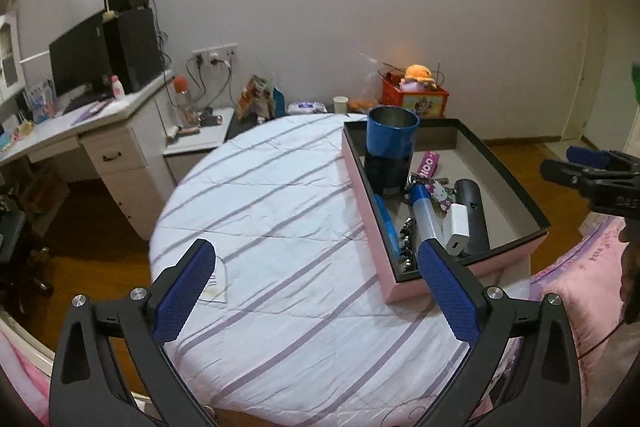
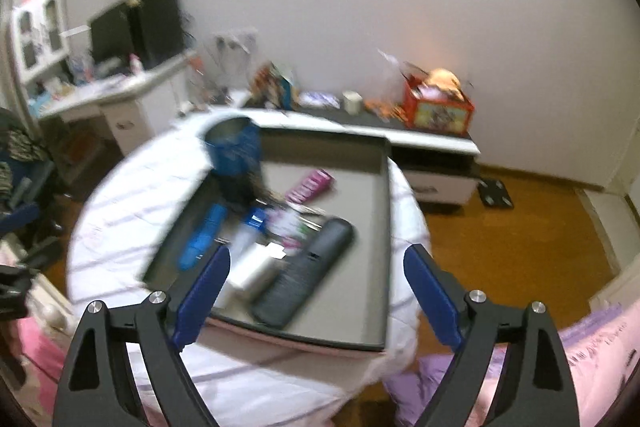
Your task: Organize rigid objects
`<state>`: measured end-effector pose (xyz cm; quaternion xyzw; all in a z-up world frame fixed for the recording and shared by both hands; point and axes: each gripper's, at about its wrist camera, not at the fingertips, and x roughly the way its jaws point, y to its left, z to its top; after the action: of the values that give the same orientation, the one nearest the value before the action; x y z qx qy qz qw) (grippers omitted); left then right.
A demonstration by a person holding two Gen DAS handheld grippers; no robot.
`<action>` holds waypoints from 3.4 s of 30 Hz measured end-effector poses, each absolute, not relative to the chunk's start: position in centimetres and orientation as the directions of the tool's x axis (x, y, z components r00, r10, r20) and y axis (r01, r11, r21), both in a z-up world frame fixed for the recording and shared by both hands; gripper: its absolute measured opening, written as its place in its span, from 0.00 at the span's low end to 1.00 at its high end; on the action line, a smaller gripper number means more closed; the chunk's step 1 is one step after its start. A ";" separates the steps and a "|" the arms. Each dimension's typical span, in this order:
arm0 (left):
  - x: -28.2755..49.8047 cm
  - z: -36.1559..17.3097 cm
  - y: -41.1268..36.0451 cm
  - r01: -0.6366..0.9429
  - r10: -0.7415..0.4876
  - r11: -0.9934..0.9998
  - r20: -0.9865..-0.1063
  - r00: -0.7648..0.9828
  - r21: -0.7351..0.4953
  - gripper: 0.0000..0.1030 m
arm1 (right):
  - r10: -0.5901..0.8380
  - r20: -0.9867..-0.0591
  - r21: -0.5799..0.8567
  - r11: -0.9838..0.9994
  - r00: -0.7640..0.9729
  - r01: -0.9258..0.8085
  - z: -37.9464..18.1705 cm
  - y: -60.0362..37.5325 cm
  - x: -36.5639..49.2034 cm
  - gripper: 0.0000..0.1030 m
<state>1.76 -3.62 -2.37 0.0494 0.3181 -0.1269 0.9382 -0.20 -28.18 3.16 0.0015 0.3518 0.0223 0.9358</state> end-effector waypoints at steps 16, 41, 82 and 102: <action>-4.5 2.0 -1.0 0.164 -0.139 0.986 -0.439 0.888 0.019 1.00 | 0.121 -0.399 0.036 0.993 0.909 -0.117 6.0 -22.9 -6.8 1.00; -8.6 4.1 1.4 0.101 -0.087 0.995 -0.362 0.928 0.020 1.00 | 0.118 -0.346 0.035 0.993 0.931 -0.113 6.7 -20.7 -9.9 1.00; -9.3 5.3 1.4 0.132 -0.116 0.991 -0.344 0.932 0.025 1.00 | 0.081 -0.383 0.022 0.997 0.920 -0.078 7.2 -20.9 -10.5 1.00; -11.1 5.9 -0.3 0.176 -0.139 0.983 -0.391 0.910 0.061 1.00 | 0.037 -0.461 -0.041 0.997 0.887 -0.063 7.4 -20.8 -12.1 1.00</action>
<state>-11.06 -0.26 5.92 0.0473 0.1965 -0.0805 0.9760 -12.08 -20.83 7.37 -0.0274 0.2367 0.0256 0.9709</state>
